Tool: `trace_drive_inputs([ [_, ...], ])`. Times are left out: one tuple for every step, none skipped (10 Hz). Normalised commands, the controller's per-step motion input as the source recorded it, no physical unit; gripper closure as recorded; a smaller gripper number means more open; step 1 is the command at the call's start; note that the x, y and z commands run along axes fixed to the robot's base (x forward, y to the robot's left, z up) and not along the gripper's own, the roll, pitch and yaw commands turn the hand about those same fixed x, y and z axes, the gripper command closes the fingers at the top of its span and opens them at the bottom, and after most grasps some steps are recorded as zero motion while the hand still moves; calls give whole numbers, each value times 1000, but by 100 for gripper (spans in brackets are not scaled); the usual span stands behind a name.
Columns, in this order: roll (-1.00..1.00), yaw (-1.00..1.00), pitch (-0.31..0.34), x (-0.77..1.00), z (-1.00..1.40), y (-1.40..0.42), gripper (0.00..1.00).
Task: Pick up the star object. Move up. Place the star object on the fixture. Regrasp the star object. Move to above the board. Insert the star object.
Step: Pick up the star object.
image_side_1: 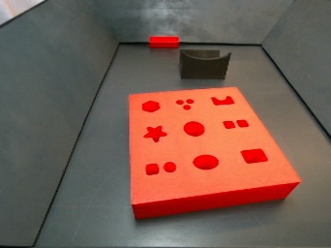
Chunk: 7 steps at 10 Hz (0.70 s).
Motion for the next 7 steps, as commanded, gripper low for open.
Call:
trace_drive_inputs([
  [4, -77, 0, 0, -54, 54, 0],
  [0, -440, 0, -9, -280, 254, 0],
  [0, -866, -121, -191, -277, 60, 0],
  [0, -874, -119, -197, -289, 57, 0],
  [0, -820, -84, -234, -409, 126, 0],
  [0, -686, -57, -240, -529, 277, 0],
  [0, -657, -50, -251, -549, 297, 0],
])
